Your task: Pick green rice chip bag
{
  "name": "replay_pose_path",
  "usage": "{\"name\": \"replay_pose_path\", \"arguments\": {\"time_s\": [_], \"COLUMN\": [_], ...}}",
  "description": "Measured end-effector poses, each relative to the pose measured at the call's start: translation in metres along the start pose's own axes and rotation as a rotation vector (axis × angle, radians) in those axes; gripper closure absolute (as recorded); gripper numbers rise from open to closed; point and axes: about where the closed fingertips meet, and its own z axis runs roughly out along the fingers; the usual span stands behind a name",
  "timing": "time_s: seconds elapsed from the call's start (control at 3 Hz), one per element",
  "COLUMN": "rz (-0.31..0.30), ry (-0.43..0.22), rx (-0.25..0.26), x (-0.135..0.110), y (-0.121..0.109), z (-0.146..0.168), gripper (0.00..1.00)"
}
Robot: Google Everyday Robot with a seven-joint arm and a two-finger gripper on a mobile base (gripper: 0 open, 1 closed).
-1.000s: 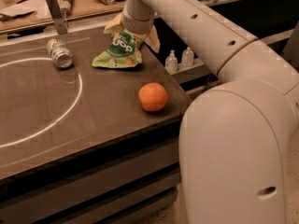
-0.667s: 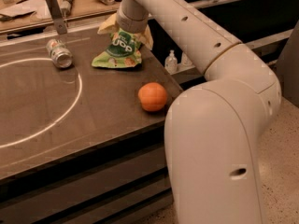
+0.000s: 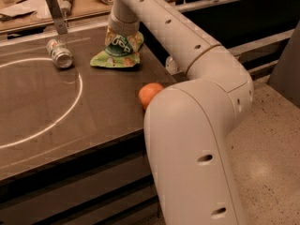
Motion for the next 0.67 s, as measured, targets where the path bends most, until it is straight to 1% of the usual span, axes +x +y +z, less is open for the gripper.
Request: {"name": "replay_pose_path", "arguments": {"time_s": [0.33,0.67], "rz": [0.000,0.001], "ry": [-0.025,-0.035], "rx": [-0.038,-0.053], "x": [-0.0066,-0.0088], "y": [0.0004,0.0002], "z": [0.0115,0.0126], "gripper": [0.73,1.00]}}
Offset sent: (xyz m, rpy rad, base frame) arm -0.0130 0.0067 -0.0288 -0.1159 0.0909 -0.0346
